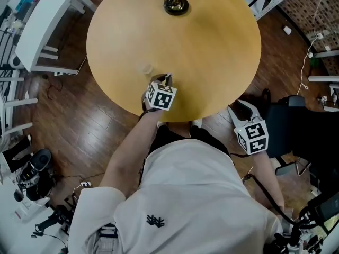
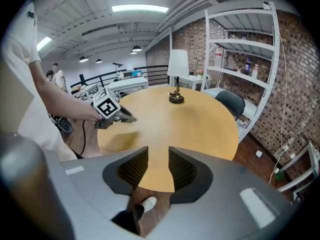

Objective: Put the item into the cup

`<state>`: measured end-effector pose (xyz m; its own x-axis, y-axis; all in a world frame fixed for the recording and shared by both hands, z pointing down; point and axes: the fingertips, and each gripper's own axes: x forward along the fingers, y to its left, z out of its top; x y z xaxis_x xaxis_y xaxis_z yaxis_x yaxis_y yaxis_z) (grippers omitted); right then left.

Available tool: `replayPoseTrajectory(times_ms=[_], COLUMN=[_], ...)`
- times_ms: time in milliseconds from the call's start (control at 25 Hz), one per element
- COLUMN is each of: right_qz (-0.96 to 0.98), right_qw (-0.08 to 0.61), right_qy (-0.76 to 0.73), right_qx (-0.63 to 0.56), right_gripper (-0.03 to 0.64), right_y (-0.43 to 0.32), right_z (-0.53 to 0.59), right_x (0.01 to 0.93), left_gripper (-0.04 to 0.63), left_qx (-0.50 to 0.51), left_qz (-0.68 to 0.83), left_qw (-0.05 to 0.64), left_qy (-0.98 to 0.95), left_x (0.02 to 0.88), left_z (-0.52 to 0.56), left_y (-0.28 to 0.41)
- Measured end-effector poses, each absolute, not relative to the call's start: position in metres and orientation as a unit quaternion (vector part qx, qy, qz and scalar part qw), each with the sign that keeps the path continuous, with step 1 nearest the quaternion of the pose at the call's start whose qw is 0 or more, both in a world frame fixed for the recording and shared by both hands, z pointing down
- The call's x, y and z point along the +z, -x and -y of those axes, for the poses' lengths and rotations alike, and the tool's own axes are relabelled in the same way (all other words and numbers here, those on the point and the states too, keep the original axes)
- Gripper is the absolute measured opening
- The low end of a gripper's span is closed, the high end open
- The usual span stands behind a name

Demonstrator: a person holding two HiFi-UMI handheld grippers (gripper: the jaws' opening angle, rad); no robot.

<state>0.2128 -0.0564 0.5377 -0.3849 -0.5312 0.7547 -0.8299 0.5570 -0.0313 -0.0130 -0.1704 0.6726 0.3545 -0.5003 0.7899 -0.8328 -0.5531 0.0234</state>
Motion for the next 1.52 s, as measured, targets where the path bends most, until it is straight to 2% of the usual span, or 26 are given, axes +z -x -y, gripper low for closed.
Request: replayPoseTrajectory(times_ms=[320,560,1200,1520], right_qz=[0.835,0.846,0.824,0.817], right_qw=[0.334,0.331,0.330,0.332], right_qy=[-0.396,-0.381,-0.422,-0.430], right_qx=[0.186,0.173,0.187,0.192], right_gripper=[0.131,0.132,0.131,0.131], right_y=[-0.158,-0.130,-0.129,-0.139], right_z=[0.076,0.087,0.091,0.087], right_x=[0.532,0.522,0.518,0.523], left_gripper=[0.012,0.012,0.015,0.061], left_qx=[0.351,0.357,0.419,0.424], left_qz=[0.447,0.468,0.422,0.408], left_qw=[0.189,0.179,0.178,0.181], left_qy=[-0.801,-0.788,-0.784,-0.788], left_x=[0.600,0.584,0.628,0.637], left_z=[0.163,0.182,0.220,0.218], left_y=[0.076,0.121,0.129,0.123])
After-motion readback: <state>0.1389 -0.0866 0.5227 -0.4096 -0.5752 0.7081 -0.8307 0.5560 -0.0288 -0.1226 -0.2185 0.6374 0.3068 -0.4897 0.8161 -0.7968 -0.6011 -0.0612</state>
